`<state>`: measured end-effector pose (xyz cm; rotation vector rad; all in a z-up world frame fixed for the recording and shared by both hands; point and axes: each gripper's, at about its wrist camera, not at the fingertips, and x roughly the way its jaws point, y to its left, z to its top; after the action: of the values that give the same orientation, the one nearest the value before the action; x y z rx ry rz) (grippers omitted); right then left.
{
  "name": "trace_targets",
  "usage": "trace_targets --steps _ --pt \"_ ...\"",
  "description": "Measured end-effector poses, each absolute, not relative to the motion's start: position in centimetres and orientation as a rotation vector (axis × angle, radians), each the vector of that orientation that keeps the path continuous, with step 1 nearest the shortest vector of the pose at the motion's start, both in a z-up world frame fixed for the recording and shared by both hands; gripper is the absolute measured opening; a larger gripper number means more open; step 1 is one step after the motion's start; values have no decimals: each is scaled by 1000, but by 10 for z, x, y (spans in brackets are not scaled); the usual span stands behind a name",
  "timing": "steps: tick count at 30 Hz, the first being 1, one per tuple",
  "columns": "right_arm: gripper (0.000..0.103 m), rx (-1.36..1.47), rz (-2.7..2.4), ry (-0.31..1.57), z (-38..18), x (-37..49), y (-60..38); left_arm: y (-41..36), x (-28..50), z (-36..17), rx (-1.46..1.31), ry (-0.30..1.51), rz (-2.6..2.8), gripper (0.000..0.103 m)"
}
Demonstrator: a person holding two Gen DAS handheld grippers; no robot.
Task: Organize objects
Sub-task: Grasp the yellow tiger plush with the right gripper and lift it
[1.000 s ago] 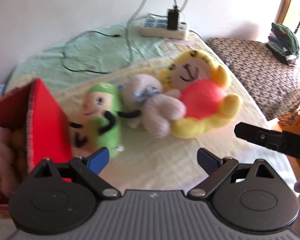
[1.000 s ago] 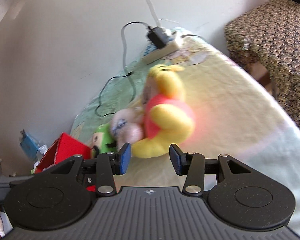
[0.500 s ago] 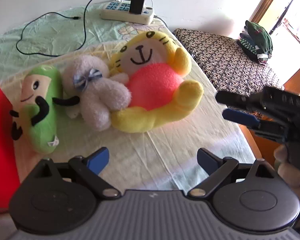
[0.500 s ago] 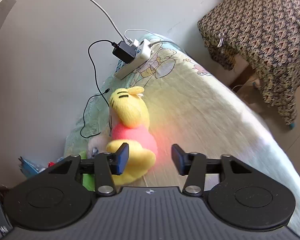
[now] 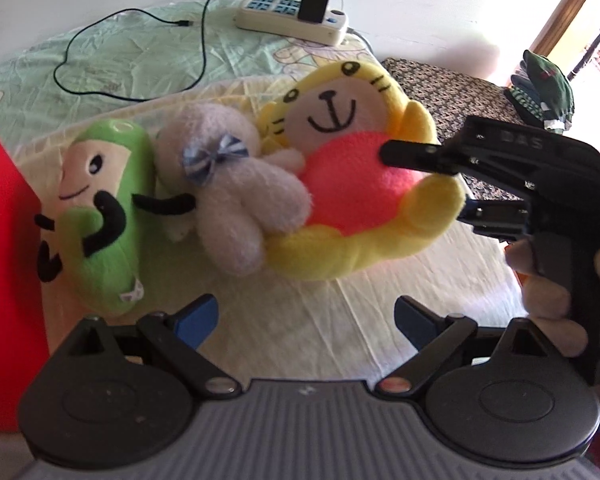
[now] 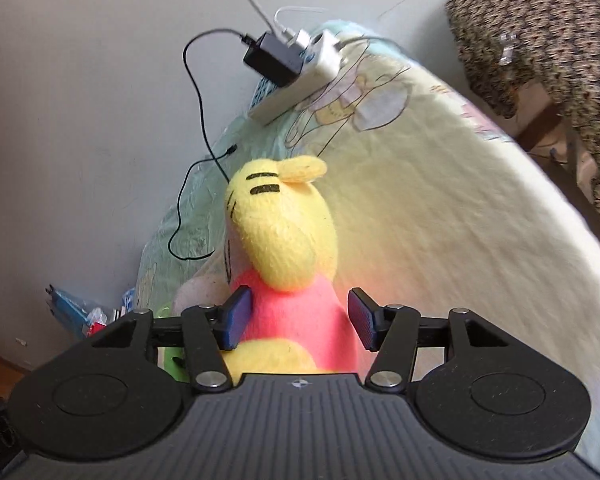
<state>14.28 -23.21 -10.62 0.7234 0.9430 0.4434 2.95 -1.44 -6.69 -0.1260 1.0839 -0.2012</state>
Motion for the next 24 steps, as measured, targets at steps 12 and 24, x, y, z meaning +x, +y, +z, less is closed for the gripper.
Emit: trace_targets --steps 12,24 --pt "55 800 544 998 -123 154 -222 -11 40 -69 -160 1093 -219 95" --pt "53 823 528 1021 -123 91 -255 -39 30 -72 -178 1147 -428 96"
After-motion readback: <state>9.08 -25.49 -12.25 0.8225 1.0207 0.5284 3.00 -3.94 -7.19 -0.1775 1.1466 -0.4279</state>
